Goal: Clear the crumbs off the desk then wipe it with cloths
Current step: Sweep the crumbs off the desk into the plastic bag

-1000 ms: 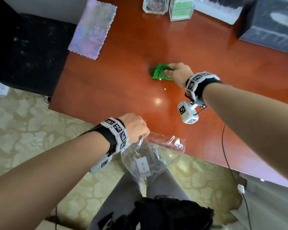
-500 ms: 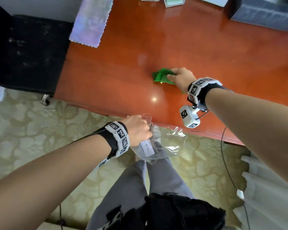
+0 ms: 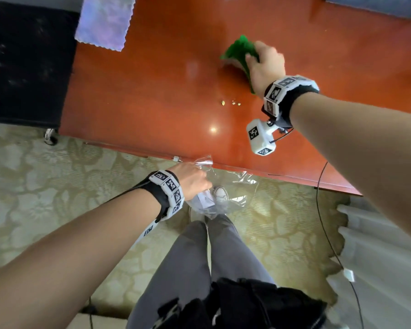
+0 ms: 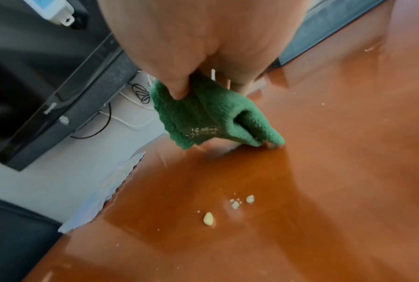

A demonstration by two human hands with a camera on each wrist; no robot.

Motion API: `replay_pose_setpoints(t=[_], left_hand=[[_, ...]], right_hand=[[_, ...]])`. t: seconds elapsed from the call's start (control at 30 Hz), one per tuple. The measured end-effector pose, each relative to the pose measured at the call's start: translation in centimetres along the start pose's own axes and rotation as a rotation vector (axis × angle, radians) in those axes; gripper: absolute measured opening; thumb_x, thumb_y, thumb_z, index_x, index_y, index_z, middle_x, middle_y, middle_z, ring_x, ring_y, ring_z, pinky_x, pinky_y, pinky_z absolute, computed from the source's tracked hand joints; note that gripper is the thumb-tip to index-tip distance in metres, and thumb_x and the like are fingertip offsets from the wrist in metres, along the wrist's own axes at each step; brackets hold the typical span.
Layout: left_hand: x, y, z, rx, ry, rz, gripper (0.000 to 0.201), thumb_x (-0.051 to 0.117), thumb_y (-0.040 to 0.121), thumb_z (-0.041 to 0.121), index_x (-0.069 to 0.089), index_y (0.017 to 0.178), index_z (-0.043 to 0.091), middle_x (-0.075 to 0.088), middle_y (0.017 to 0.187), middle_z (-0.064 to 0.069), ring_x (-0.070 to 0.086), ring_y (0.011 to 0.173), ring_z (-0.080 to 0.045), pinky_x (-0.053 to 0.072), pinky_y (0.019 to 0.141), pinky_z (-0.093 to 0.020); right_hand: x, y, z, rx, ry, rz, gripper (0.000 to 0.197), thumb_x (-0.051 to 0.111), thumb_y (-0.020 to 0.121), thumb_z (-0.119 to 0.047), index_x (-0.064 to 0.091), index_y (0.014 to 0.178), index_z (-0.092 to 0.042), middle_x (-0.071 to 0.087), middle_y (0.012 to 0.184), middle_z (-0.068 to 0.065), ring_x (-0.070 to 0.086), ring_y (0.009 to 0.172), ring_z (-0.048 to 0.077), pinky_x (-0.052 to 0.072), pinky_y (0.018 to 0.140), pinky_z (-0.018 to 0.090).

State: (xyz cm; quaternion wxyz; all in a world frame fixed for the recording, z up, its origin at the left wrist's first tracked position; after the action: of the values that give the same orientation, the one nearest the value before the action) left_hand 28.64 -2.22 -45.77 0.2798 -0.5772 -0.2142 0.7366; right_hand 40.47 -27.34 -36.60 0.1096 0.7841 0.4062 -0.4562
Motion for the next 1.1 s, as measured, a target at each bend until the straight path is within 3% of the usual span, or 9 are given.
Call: replay_pose_setpoints(t=[0.1,0.2,0.27,0.5,0.7,0.77,0.9,1.0,1.1], left_hand=[[0.1,0.4,-0.3,-0.016,-0.011,0.018,0.021,0.054,0.096,0.008,0.063,0.113,0.015,0.062,0.103,-0.004,0.063,0.090,-0.020,0.057,0.078,-0.038],[0.2,0.7,-0.5,-0.031,-0.001,-0.004,0.026,0.053,0.096,0.008,0.063,0.119,0.016,0.051,0.141,-0.014,0.066,0.099,-0.024,0.057,0.078,-0.035],[0.3,0.8,-0.7,-0.050,0.015,-0.032,0.026,0.053,0.096,0.008,0.063,0.118,0.016,0.039,0.152,-0.017,0.066,0.099,-0.025,0.056,0.075,-0.033],[0.8,1.7,-0.2,-0.092,-0.003,-0.079,0.027,0.056,0.094,0.006,0.060,0.119,0.015,0.023,0.158,-0.026,0.066,0.093,-0.021,0.050,0.098,-0.043],[0.5,1.5,0.1,-0.157,-0.050,-0.097,0.025,0.056,0.092,0.002,0.065,0.108,0.018,0.019,0.160,-0.022,0.062,0.089,-0.017,0.047,0.091,-0.037],[0.7,1.6,-0.1,-0.186,-0.092,-0.092,0.026,0.056,0.091,0.001,0.066,0.106,0.019,0.017,0.162,-0.019,0.063,0.096,-0.019,0.046,0.089,-0.035],[1.1,1.7,-0.3,-0.222,-0.156,-0.073,0.026,0.058,0.088,0.000,0.068,0.102,0.019,0.014,0.162,-0.019,0.062,0.111,-0.023,0.038,0.111,-0.043],[1.0,1.6,-0.1,-0.242,-0.149,-0.104,0.028,0.057,0.092,0.003,0.067,0.109,0.021,0.013,0.163,-0.018,0.062,0.106,-0.022,0.044,0.099,-0.037],[0.8,1.6,0.0,-0.247,-0.124,-0.136,0.024,0.055,0.097,0.009,0.066,0.112,0.024,0.014,0.163,-0.016,0.053,0.071,-0.010,0.038,0.068,-0.025]], right_hand=[[1.9,0.3,-0.3,-0.060,-0.082,-0.126,0.024,0.043,0.101,-0.018,0.058,0.116,-0.007,0.059,0.102,0.014,0.052,0.095,0.026,0.030,0.068,0.025],[5.1,-0.7,1.1,-0.073,-0.194,-0.309,0.027,0.045,0.100,-0.019,0.059,0.119,-0.006,0.062,0.101,0.017,0.059,0.099,0.034,0.041,0.073,0.029],[6.0,-1.5,1.8,-0.081,-0.207,-0.343,0.031,0.046,0.100,-0.018,0.059,0.126,-0.008,0.065,0.108,0.019,0.060,0.101,0.033,0.041,0.076,0.026],[6.4,-2.1,2.5,-0.109,-0.213,-0.379,0.039,0.045,0.102,-0.020,0.051,0.139,-0.013,0.063,0.118,0.018,0.058,0.109,0.032,0.036,0.080,0.023],[6.6,-3.8,2.5,-0.163,-0.235,-0.406,0.041,0.045,0.102,-0.020,0.048,0.143,-0.013,0.061,0.125,0.017,0.055,0.116,0.032,0.042,0.089,0.027],[6.6,-4.4,2.6,-0.179,-0.249,-0.423,0.039,0.043,0.103,-0.021,0.049,0.140,-0.011,0.062,0.121,0.018,0.054,0.116,0.033,0.039,0.086,0.027],[6.6,-5.7,2.3,-0.222,-0.268,-0.452,0.030,0.043,0.103,-0.022,0.057,0.125,-0.007,0.061,0.097,0.014,0.057,0.103,0.033,0.038,0.079,0.028],[6.7,-7.2,2.4,-0.240,-0.277,-0.479,0.024,0.044,0.102,-0.021,0.059,0.113,-0.006,0.062,0.090,0.015,0.058,0.092,0.031,0.039,0.074,0.029],[6.9,-9.1,2.9,-0.251,-0.286,-0.502,0.023,0.044,0.102,-0.022,0.059,0.111,-0.007,0.064,0.087,0.015,0.058,0.087,0.031,0.043,0.074,0.031]])
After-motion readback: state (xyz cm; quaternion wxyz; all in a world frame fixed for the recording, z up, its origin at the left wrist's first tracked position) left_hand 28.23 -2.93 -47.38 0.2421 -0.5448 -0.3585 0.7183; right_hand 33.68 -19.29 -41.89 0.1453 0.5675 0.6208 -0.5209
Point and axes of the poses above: each hand's wrist, its own y-axis towards the middle knuckle, its own x-axis out of the palm, z = x × y, the point moved 10 cm from there along y, towards the middle knuckle
